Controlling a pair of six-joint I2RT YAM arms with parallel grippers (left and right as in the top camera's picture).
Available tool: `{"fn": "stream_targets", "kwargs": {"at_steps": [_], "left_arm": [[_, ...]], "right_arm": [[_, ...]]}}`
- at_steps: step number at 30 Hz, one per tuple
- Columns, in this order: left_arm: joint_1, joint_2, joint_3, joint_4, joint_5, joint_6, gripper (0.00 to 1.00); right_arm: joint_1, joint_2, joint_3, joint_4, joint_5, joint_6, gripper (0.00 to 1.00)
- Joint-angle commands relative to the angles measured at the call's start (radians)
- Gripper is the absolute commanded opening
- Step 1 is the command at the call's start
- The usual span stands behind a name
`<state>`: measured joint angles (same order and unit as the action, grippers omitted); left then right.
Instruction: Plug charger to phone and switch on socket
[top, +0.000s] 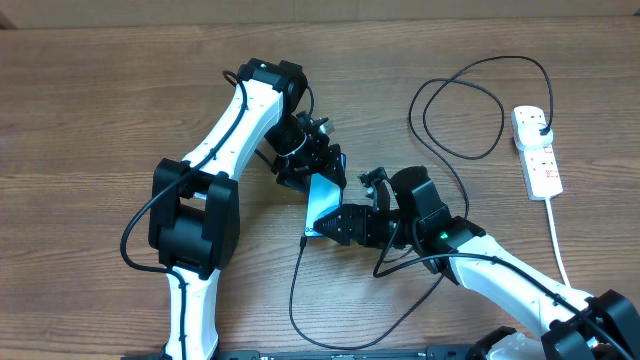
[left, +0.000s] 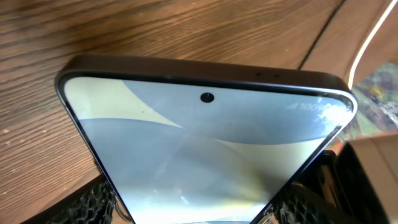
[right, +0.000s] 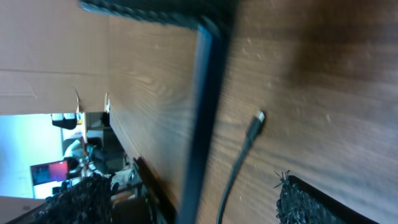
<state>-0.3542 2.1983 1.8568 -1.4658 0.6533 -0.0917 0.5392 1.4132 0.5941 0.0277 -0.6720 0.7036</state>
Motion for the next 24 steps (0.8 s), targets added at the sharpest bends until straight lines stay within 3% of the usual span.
{"fn": "stream_targets", "kwargs": {"at_steps": [1,6,14,20,24], "left_arm": [[-0.017,-0.008,0.022,-0.004,0.068,0.056,0.67],[-0.028,-0.008,0.022,-0.004,0.069,0.063,0.68],[-0.033,-0.008,0.022,0.005,0.068,0.063,0.68],[-0.033,-0.008,0.022,0.007,0.068,0.063,0.68],[-0.033,-0.008,0.022,0.012,0.068,0.063,0.69]], "right_arm": [[0.009,0.003,-0.005,0.050,0.055,0.007,0.85],[0.009,0.003,-0.005,0.053,0.176,0.008,0.81],[0.008,0.003,-0.005,0.068,0.193,0.060,0.63],[0.009,0.003,-0.005,0.072,0.188,0.167,0.40],[0.009,0.003,-0.005,0.072,0.173,0.217,0.12]]}}
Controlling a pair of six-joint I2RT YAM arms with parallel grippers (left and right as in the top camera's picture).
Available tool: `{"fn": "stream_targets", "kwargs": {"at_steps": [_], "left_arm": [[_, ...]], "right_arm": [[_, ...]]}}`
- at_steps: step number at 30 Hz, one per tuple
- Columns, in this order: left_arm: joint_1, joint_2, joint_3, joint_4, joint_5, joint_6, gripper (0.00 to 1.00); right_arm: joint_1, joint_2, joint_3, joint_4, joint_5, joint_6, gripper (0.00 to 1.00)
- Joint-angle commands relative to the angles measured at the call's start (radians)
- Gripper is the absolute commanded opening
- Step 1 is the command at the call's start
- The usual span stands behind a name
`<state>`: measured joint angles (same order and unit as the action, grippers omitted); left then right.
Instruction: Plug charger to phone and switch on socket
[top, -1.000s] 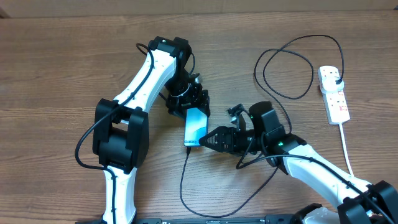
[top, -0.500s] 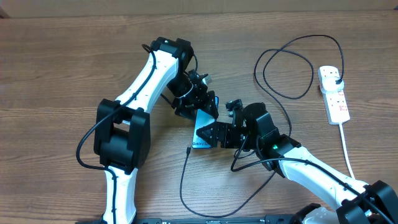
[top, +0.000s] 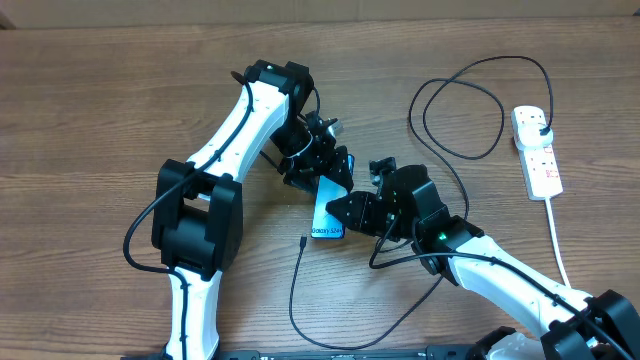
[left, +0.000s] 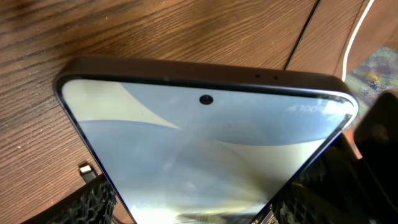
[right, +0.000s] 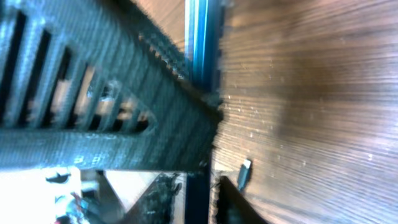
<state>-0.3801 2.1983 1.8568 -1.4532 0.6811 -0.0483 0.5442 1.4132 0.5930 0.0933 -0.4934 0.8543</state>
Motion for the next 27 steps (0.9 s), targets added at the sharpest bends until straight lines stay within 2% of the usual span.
{"fn": "stream_targets", "kwargs": {"at_steps": [1,3,5,9,13,17,27], "left_arm": [[-0.007,-0.008,0.022,0.001,0.040,0.020,0.70],[-0.007,-0.008,0.022,0.008,0.040,0.026,0.77],[-0.006,-0.008,0.022,0.014,0.037,0.050,0.80],[0.008,-0.008,0.027,0.014,0.092,0.110,0.78],[0.039,-0.009,0.051,0.009,0.308,0.270,0.77],[0.068,-0.009,0.073,0.005,0.507,0.399,0.76],[0.122,-0.009,0.079,0.002,0.845,0.594,0.66]], "right_arm": [[0.004,0.003,-0.004,0.006,-0.005,0.065,0.06],[-0.001,0.003,-0.004,0.005,-0.026,0.058,0.04],[-0.013,0.000,-0.004,0.026,-0.067,0.059,0.04],[-0.068,-0.012,-0.004,0.134,-0.206,0.059,0.04],[-0.142,-0.017,-0.004,0.271,-0.335,0.098,0.04],[-0.202,-0.017,-0.004,0.351,-0.385,0.127,0.04],[-0.270,-0.017,-0.004,0.486,-0.385,0.127,0.04]]}}
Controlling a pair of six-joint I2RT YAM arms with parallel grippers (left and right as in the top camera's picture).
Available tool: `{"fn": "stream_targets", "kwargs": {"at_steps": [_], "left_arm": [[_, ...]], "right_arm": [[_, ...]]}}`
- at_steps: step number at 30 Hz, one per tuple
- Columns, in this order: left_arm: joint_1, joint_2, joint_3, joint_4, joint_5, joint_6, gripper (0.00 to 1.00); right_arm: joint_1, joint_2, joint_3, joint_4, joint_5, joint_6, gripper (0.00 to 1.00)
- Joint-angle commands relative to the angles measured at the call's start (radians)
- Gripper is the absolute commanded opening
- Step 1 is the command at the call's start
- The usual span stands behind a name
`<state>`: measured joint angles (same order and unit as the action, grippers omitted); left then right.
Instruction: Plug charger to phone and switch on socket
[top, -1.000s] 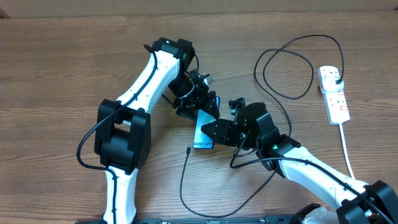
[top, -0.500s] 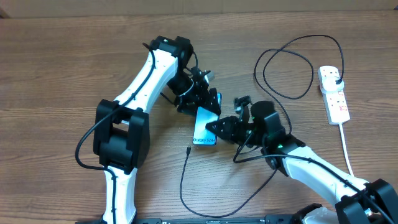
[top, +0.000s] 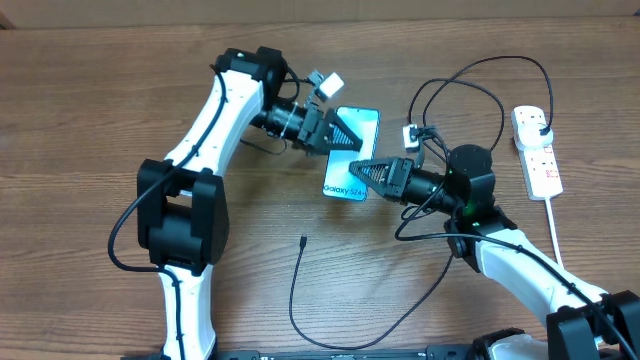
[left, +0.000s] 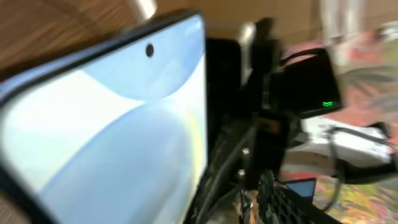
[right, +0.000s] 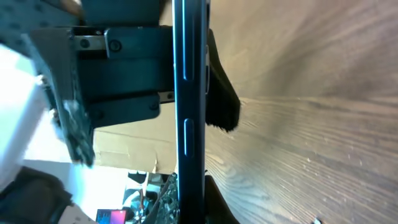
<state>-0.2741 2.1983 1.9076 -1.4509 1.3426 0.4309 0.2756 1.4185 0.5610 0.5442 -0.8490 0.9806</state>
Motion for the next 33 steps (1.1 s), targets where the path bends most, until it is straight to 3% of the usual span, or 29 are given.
{"fn": "stream_targets", "kwargs": {"at_steps": [1,11,27,33], "left_arm": [[0.017,-0.009,0.028,0.000,0.212,0.120,0.65],[0.005,-0.009,0.031,-0.007,0.239,0.123,0.51],[-0.035,-0.009,0.031,-0.008,0.239,0.123,0.43],[-0.042,-0.009,0.031,-0.011,0.238,0.123,0.21]], "right_arm": [[-0.002,-0.022,0.028,0.052,-0.029,0.000,0.04],[-0.001,-0.022,0.028,0.084,-0.027,0.000,0.04],[0.000,-0.021,0.028,0.084,0.003,0.042,0.04],[0.000,-0.021,0.028,0.092,0.010,0.042,0.04]]}}
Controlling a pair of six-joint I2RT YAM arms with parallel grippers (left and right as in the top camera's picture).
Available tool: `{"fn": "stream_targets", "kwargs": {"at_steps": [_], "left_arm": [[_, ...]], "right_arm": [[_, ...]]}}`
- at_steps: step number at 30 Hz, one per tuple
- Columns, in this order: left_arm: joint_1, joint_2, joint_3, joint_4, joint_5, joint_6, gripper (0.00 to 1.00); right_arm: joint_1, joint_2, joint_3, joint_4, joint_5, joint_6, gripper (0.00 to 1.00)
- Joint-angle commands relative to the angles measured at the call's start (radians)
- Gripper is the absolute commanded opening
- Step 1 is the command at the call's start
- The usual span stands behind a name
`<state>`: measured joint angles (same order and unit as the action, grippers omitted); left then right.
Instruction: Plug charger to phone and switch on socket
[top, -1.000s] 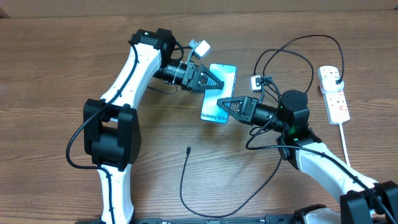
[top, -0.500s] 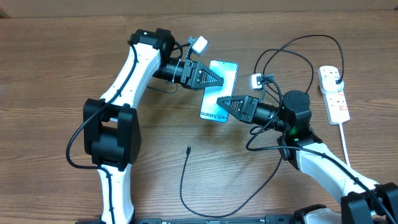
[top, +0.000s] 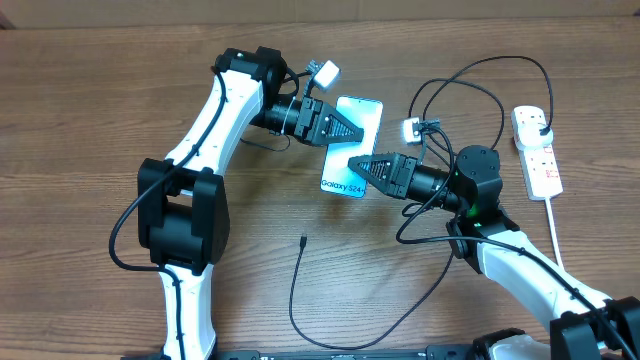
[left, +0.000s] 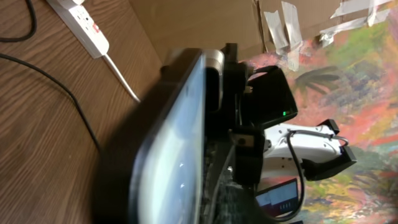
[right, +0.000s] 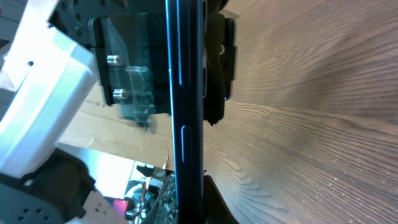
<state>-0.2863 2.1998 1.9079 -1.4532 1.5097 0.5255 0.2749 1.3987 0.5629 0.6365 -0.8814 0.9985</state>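
A light-blue phone hangs over the table's middle, its back upward in the overhead view. My left gripper is shut on its far part from the left. My right gripper is shut on its near part from the right. The left wrist view shows the phone nearly edge-on; the right wrist view shows the phone fully edge-on between my fingers. The charger cable's free plug lies on the wood in front of the phone, held by nothing. The white socket strip lies at the right edge.
The black cable loops from the strip across the right half of the table and curves along the front to the free plug. The socket strip and its white lead also show in the left wrist view. Wooden tabletop all round.
Both grippers still hold the phone, which has shifted slightly farther back and tilted, so the left wrist camera now sees it almost edge-on. The cable and strip have not moved.
First my left gripper held the phone low near the table's middle, the right gripper open beside it by the cable plug. Then the right gripper was against the phone. After that both held it farther back and to the right, away from the plug, as now.
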Motion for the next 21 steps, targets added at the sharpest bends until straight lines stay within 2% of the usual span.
{"fn": "stream_targets", "kwargs": {"at_steps": [1,4,5,7,9,11,12,16,17,18,19,21], "left_arm": [[-0.031,-0.010,0.031,-0.008,0.070,0.029,0.19],[-0.032,-0.010,0.030,-0.004,0.069,0.029,0.07],[-0.032,-0.010,0.030,0.000,0.068,0.029,0.04],[-0.026,-0.010,0.031,0.013,0.055,0.028,0.04],[-0.019,-0.010,0.030,0.026,0.024,0.028,0.04],[-0.010,-0.010,0.030,0.039,-0.038,0.025,0.04],[-0.005,-0.010,0.030,0.044,-0.099,0.008,0.04],[0.006,-0.010,0.030,0.047,-0.372,-0.122,0.04],[0.006,-0.010,0.030,0.048,-0.472,-0.175,0.04],[0.006,-0.010,0.030,0.048,-0.560,-0.222,0.04],[0.004,-0.010,0.029,0.048,-0.662,-0.279,0.04],[-0.003,-0.010,0.025,0.047,-0.842,-0.387,0.04]], "right_arm": [[0.001,-0.002,0.026,0.007,0.042,0.024,0.04],[0.001,-0.002,0.026,0.018,0.029,0.024,0.05],[0.001,-0.002,0.026,0.017,0.019,0.023,0.10],[0.001,-0.002,0.026,0.017,-0.013,0.021,0.27],[-0.001,-0.002,0.026,0.017,-0.045,-0.012,0.38],[-0.011,-0.002,0.026,0.007,-0.070,-0.046,0.58],[-0.020,-0.002,0.026,-0.006,-0.083,-0.060,0.63],[-0.055,-0.002,0.026,-0.090,-0.090,-0.079,0.67],[-0.062,-0.002,0.026,-0.121,-0.089,-0.099,0.74],[-0.069,-0.002,0.026,-0.158,-0.089,-0.126,0.90],[-0.074,-0.002,0.026,-0.211,-0.085,-0.164,1.00],[-0.074,-0.002,0.026,-0.341,-0.051,-0.249,1.00]]}}
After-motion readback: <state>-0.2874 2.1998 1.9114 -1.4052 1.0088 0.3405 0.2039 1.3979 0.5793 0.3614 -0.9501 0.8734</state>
